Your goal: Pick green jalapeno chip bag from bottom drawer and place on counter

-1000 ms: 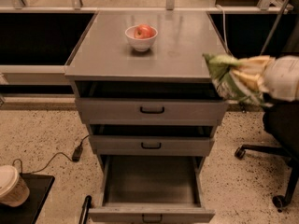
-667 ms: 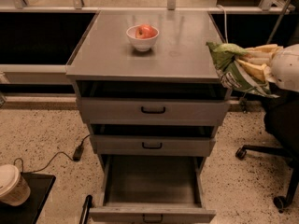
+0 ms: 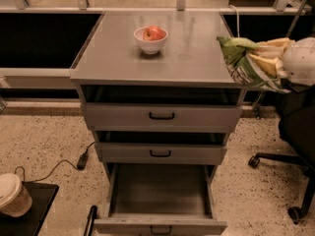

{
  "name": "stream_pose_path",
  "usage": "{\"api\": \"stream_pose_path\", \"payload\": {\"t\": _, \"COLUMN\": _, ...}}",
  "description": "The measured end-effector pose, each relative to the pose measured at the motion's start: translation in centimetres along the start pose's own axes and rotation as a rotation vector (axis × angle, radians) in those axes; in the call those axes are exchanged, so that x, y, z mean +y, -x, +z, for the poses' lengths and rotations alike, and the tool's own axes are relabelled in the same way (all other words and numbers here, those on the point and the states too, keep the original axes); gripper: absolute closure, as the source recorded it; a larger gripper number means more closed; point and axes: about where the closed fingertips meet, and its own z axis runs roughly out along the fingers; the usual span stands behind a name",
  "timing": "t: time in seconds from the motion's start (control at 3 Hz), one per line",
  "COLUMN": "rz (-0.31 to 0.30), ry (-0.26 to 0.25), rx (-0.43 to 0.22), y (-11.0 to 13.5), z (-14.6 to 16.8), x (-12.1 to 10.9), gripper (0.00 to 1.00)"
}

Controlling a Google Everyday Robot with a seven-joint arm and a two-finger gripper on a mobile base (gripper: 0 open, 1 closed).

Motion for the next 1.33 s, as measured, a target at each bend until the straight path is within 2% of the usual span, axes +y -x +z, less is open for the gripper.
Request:
{"api": "stream_pose_path", "payload": {"t": 0.33, "rz": 0.077, "ry": 0.08, "rx": 0.033, "y": -5.1, "z": 4.5, "x": -2.3, "gripper": 1.0}}
{"api": "stream_pose_path", "payload": {"t": 0.67, "rz": 0.105, "ry": 0.195, "rx": 0.132, "y": -9.8, "z": 9.2, "x": -2.8, "gripper": 1.0}}
{"api": "stream_pose_path", "payload": {"t": 1.0, "rz": 0.016, "ry": 0.286, "rx": 0.258, "y": -11.1, "z": 13.8, "x": -3.5, "gripper": 1.0}}
{"api": "stream_pose_path", "payload": {"t": 1.33, "rz": -0.044, "ry": 0.294, "rx": 0.271, "y": -8.7, "z": 16.0, "x": -4.5, "gripper": 1.0}}
